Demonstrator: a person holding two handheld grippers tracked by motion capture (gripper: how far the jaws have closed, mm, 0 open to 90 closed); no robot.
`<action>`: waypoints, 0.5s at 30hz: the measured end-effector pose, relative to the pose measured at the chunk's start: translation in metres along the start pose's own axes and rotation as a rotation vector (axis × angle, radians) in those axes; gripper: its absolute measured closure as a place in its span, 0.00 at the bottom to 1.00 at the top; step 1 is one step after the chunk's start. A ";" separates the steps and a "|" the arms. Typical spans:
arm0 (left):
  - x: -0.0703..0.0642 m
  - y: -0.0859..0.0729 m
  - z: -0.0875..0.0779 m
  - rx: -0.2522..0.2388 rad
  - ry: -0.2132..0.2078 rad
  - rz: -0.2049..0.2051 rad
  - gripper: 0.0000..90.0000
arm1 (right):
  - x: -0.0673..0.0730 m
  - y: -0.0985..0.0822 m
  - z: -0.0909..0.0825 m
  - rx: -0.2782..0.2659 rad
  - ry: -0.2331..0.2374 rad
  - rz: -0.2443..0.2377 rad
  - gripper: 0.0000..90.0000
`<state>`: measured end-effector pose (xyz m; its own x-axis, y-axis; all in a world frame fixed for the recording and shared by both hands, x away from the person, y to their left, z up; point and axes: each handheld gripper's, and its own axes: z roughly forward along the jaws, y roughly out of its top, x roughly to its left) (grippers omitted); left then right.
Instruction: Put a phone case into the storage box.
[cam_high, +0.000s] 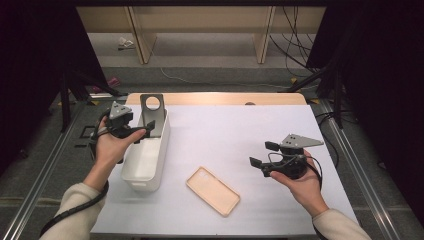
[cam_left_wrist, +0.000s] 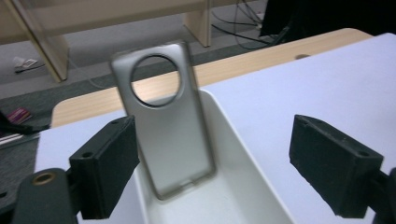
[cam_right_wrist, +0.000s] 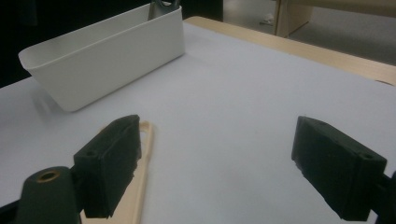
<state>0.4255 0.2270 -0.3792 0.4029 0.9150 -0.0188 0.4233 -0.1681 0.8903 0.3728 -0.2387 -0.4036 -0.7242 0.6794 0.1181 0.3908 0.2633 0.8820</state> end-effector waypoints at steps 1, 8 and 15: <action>-0.004 -0.002 -0.003 -0.002 -0.012 0.007 0.16 | 0.000 0.000 0.000 0.004 0.000 0.001 0.19; -0.022 -0.018 -0.014 0.018 -0.083 0.041 0.10 | 0.000 -0.001 0.001 0.017 0.005 0.003 0.19; -0.038 -0.033 -0.026 0.001 -0.121 0.056 0.10 | 0.000 -0.001 0.002 0.027 0.017 0.005 0.19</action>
<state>0.3749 0.2069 -0.3956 0.5212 0.8531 -0.0241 0.3978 -0.2178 0.8912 0.3736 -0.2380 -0.4057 -0.7320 0.6687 0.1306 0.4092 0.2782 0.8690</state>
